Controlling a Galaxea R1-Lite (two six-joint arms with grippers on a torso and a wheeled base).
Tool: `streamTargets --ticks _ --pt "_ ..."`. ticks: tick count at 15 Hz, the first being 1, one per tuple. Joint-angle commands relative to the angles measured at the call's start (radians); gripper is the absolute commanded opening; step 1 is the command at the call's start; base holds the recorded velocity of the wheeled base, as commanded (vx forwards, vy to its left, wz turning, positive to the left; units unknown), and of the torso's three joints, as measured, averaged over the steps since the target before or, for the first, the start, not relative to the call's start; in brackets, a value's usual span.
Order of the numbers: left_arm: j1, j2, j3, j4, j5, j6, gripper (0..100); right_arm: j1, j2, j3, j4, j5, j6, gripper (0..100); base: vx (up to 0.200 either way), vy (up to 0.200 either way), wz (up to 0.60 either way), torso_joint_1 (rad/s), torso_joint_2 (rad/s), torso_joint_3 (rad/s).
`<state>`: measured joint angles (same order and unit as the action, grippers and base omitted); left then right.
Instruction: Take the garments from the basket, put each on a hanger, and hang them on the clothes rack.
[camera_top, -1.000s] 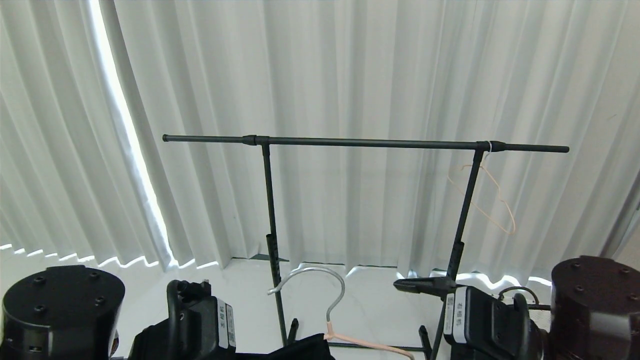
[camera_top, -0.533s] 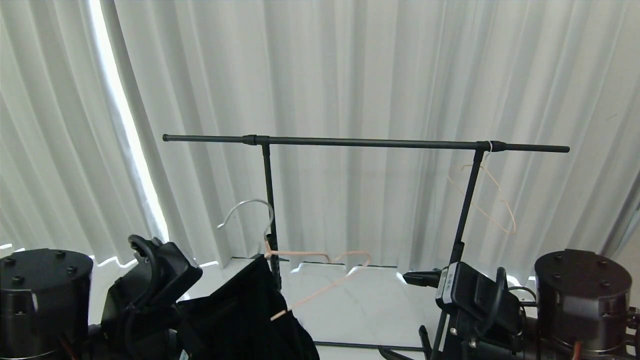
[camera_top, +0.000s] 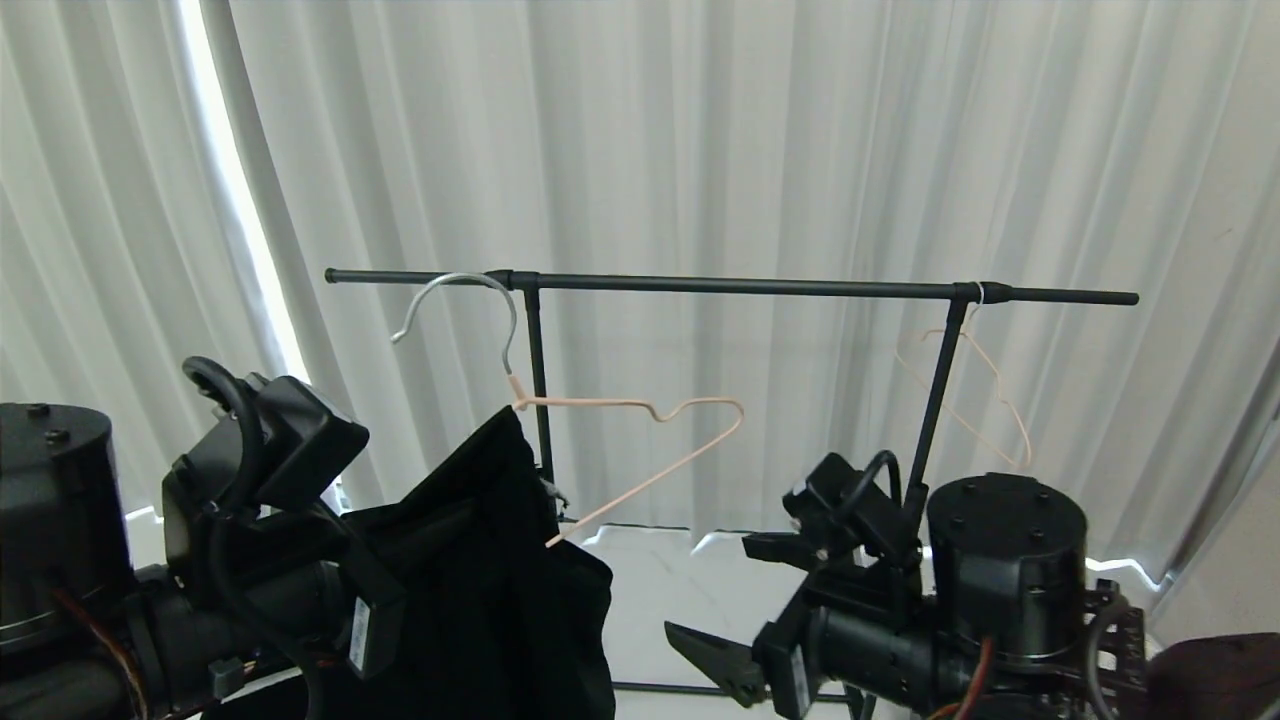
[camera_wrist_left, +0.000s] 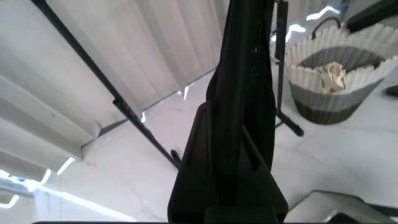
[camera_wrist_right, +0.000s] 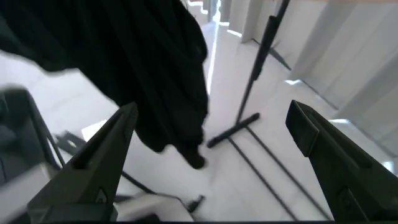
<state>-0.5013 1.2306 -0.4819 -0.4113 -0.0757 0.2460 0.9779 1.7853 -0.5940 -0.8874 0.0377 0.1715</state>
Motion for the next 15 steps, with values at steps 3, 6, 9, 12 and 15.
streamTargets --ticks 3,6,9,12,15 --pt "-0.002 0.0 -0.012 0.002 0.001 0.001 0 0.044 0.207 -0.233 -0.013 -0.12 0.118 100 0.0 0.0 0.0 0.0 0.0 0.0" --pt "-0.005 0.004 -0.021 0.0 0.001 0.001 0 0.044 0.236 -0.242 -0.013 -0.145 0.117 100 0.0 0.0 0.0 0.0 0.0 0.0" --pt "-0.017 0.006 -0.037 0.0 -0.001 -0.001 0 0.056 0.273 -0.24 -0.013 -0.203 0.114 100 0.0 0.0 0.0 0.0 0.0 0.0" --pt "-0.02 0.004 -0.05 0.0 -0.001 -0.001 0 0.056 0.289 -0.21 -0.01 -0.209 0.108 100 0.0 0.0 0.0 0.0 0.0 0.0" --pt "-0.019 0.001 -0.053 0.002 0.001 -0.001 0 0.05 0.292 -0.148 -0.011 -0.243 0.082 100 0.0 0.0 0.0 0.0 0.0 0.0"
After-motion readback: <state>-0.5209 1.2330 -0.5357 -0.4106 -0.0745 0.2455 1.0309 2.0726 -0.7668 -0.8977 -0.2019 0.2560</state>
